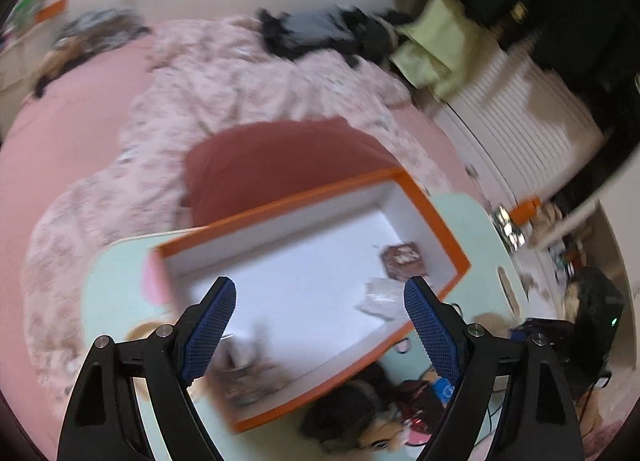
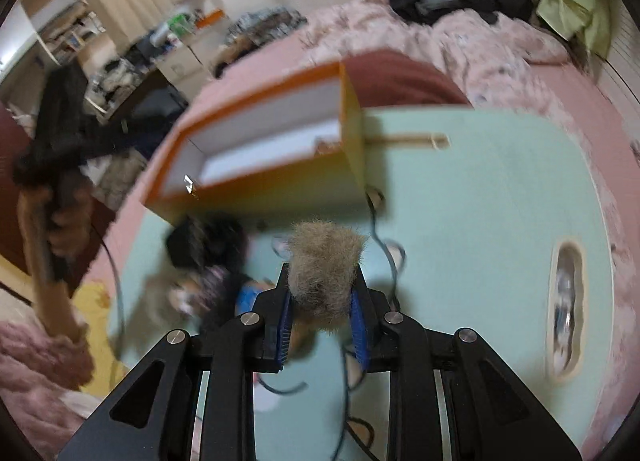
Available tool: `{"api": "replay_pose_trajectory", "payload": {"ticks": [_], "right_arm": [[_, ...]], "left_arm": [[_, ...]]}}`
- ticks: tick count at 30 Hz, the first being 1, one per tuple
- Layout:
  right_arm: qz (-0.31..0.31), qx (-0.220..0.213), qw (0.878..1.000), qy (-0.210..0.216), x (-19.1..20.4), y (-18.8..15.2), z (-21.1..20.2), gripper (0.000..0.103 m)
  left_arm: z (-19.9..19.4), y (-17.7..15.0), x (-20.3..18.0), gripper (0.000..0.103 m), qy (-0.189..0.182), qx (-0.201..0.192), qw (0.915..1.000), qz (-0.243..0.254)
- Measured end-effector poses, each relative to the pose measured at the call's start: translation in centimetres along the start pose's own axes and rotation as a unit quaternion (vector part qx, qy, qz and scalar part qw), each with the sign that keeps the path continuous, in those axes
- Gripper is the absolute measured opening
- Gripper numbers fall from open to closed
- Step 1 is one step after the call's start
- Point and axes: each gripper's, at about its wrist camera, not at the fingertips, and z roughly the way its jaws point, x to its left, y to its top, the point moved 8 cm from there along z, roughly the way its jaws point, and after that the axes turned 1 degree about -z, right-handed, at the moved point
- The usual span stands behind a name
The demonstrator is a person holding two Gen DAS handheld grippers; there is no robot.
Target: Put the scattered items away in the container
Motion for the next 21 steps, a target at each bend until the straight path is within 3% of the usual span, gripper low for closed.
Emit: {"api": "replay_pose_trajectory", "payload": {"ticks": [3, 6, 10, 12, 15, 17, 18, 21], "right_arm": [[0.005, 0.018, 1.000, 0.017, -0.4, -1.4, 1.0, 0.028], [0.001, 0.019, 0.999, 0.033, 0.3, -1.6, 1.5, 0.031], [-0.012, 0.021, 0.998, 0.060, 1.1, -1.9, 1.3, 0.043], [-0.007, 0.007, 0.999, 0.047, 0.5, -1.6, 1.0, 0.051], [0.000, -0.020, 0.999, 0.030, -0.2, -1.1, 0.0, 0.054], [0.013, -0.029, 0.999, 0.039, -0.8, -0.9, -0.4, 0.054], [0.019, -0.031, 0.998, 0.043, -1.0, -0.8, -0.5, 0.054], [0.032, -0.034, 0.998, 0.043, -1.3, -0.5, -0.4, 0.054]], "left_arm": [[3.3, -0.4, -1.5, 0.071, -0.017, 0.053, 0.9984, -0.004], [5.8, -0.7, -2.2, 0.071, -0.030, 0.078, 0.9961, -0.027], [8.1, -1.5, -2.8, 0.071, -0.052, 0.111, 0.9909, -0.058], [8.6, -2.0, -3.1, 0.070, -0.054, 0.119, 0.9896, -0.060], [9.0, -2.4, -3.2, 0.069, -0.051, 0.121, 0.9895, -0.060], [9.0, -2.4, -3.3, 0.057, -0.048, 0.118, 0.9902, -0.059], [9.1, -2.4, -3.3, 0.033, -0.049, 0.122, 0.9897, -0.057], [9.3, -2.8, -3.7, 0.029, -0.056, 0.125, 0.9894, -0.047]]}}
